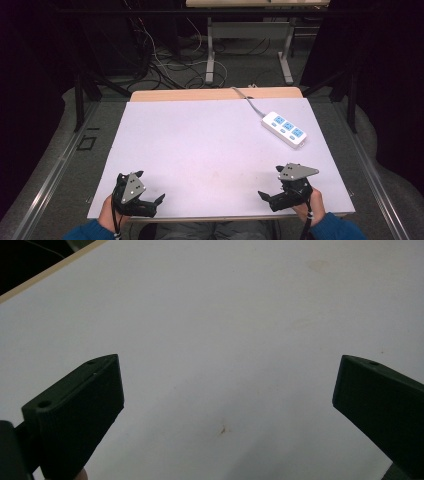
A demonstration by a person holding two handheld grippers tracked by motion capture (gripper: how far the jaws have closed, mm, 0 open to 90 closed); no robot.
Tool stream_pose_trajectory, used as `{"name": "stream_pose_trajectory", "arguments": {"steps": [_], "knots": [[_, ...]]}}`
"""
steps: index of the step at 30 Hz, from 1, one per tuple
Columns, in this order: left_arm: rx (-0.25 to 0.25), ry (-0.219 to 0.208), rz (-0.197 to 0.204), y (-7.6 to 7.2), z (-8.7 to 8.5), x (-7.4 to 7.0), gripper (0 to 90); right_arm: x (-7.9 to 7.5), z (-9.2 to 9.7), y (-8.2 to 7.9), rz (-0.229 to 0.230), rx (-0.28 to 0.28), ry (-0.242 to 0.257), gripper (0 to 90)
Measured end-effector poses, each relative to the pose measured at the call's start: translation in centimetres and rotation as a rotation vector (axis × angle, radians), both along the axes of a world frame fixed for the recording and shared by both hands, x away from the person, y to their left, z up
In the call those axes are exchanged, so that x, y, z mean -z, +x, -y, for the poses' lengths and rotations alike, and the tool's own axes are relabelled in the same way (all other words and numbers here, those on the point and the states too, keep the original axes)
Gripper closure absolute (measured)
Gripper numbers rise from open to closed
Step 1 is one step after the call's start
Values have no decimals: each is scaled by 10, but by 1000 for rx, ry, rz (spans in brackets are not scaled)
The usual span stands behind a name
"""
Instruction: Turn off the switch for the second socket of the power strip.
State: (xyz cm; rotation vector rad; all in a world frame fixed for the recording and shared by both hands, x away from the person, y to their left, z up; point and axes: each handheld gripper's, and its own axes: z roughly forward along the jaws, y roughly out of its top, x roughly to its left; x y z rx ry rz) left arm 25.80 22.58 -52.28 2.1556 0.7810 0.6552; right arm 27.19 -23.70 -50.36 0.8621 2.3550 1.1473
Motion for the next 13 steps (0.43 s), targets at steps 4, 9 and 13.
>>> {"name": "stream_pose_trajectory", "arguments": {"steps": [4,9,13], "knots": [[-2,-3,3,0,0,0,0,1,0,-2,19,0,-11,0],[-3,3,0,1,0,0,0,1,1,-3,33,-9,-14,0],[-8,4,-4,1,0,0,0,1,1,-3,34,-4,-11,0]]}}
